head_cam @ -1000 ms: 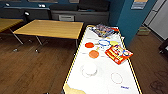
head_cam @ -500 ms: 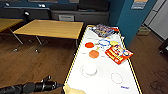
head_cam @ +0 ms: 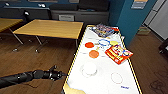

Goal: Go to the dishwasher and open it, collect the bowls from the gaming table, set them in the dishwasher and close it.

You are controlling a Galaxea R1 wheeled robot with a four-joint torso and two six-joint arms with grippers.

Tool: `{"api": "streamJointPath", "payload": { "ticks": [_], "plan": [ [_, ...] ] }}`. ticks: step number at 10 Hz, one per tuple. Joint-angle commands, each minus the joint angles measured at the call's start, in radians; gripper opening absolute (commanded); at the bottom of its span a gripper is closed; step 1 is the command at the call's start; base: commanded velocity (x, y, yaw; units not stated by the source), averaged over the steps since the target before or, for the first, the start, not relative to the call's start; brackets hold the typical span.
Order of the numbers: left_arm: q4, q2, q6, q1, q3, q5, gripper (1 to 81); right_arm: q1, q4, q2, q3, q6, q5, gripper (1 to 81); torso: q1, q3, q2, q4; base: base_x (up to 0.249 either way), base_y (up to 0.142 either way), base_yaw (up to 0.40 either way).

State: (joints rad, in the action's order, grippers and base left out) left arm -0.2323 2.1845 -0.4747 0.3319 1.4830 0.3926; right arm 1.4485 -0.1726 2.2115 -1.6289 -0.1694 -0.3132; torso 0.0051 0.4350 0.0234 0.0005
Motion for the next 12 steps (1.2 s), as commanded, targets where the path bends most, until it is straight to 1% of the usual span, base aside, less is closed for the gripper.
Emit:
{"api": "streamJointPath", "payload": {
  "ticks": [1, 2, 4, 6, 8, 10, 12],
  "plan": [
    [-0.018, 0.023, -0.108, -0.162, 0.053, 0.063, 81.1, -0.019, 0.01, -0.04, 0.023, -0.002, 0.066, 1.0, 0.0, 0.0, 0.0, 0.0, 0.0, 0.0, 0.0],
    [-0.012, 0.051, -0.134, -0.178, 0.089, 0.063, 81.1, -0.024, 0.011, -0.037, 0.023, -0.002, 0.066, 1.0, 0.0, 0.0, 0.0, 0.0, 0.0, 0.0, 0.0],
    [-0.005, 0.103, -0.134, -0.193, 0.158, 0.062, 81.1, -0.03, 0.011, -0.037, 0.023, -0.002, 0.066, 1.0, 0.0, 0.0, 0.0, 0.0, 0.0, 0.0, 0.0],
    [-0.007, 0.17, -0.137, -0.195, 0.25, 0.062, 81.1, -0.038, 0.013, -0.039, 0.025, -0.003, 0.066, 1.0, 0.0, 0.0, 0.0, 0.0, 0.0, 0.0, 0.0],
    [-0.005, 0.238, -0.137, -0.217, 0.326, 0.063, 81.1, -0.049, 0.013, -0.034, 0.025, -0.002, 0.072, 1.0, 0.0, 0.0, 0.0, 0.0, 0.0, 0.0, 0.0],
    [0.002, 0.301, -0.137, -0.251, 0.365, 0.077, 81.1, -0.052, 0.013, -0.028, 0.019, -0.002, 0.072, 1.0, 0.0, 0.001, 0.0, 0.0, 0.0, 0.0, 0.0],
    [0.002, 0.338, -0.137, -0.267, 0.384, 0.083, 81.1, -0.052, 0.013, -0.016, 0.008, -0.002, 0.072, 1.0, 0.0, 0.001, 0.0, 0.0, 0.0, 0.0, 0.0]
  ]
}}
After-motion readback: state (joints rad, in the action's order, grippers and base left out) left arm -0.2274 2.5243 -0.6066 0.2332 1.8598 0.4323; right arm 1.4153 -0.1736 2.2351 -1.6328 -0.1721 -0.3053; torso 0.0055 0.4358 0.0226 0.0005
